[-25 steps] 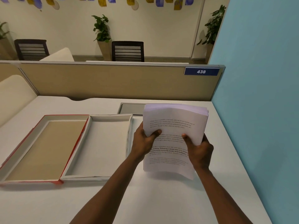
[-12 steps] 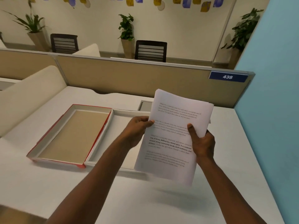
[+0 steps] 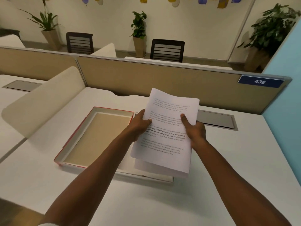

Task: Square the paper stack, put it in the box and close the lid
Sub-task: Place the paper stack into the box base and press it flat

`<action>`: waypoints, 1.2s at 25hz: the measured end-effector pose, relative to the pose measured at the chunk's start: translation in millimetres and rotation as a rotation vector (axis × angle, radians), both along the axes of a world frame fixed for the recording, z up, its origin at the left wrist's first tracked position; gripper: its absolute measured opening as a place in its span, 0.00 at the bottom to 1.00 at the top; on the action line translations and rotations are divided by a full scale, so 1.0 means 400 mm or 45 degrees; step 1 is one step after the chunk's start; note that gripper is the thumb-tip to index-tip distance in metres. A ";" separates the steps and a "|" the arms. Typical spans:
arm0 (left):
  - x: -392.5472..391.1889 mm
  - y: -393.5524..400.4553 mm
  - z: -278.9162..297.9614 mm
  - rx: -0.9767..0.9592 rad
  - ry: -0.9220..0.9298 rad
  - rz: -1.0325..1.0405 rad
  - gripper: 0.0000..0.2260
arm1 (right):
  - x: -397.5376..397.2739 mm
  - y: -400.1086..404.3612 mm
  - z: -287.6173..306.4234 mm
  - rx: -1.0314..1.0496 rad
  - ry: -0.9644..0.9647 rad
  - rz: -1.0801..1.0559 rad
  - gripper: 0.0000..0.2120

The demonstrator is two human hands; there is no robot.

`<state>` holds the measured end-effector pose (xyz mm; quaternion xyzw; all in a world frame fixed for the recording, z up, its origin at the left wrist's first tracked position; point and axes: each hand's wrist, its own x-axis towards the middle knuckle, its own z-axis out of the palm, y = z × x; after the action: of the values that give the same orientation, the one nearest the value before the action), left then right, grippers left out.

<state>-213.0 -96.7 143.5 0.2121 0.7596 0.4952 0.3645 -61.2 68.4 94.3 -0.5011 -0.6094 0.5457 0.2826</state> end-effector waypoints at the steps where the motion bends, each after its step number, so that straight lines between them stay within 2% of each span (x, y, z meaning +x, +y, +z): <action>1: -0.024 -0.004 -0.011 -0.002 -0.023 0.012 0.20 | -0.027 -0.003 -0.006 -0.005 -0.020 0.010 0.30; 9: -0.138 -0.047 -0.124 -0.022 -0.189 0.048 0.21 | -0.148 -0.049 -0.101 -0.058 -0.165 0.090 0.22; 16: -0.199 -0.039 -0.163 0.028 -0.141 0.033 0.23 | -0.206 -0.069 -0.142 -0.067 -0.176 0.034 0.25; 22: -0.227 -0.035 -0.185 0.079 -0.071 -0.002 0.20 | -0.208 -0.078 -0.152 0.004 -0.101 -0.030 0.22; 26: -0.243 -0.026 -0.183 0.085 -0.081 0.003 0.16 | -0.214 -0.078 -0.161 -0.090 -0.021 0.010 0.21; 30: -0.237 -0.024 -0.203 0.059 -0.097 0.043 0.17 | -0.202 -0.082 -0.181 -0.147 0.064 0.072 0.18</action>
<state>-307.7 -106.4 62.4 0.1886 0.7370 0.5265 0.3796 -142.0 35.6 21.8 -0.4851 -0.5836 0.6002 0.2528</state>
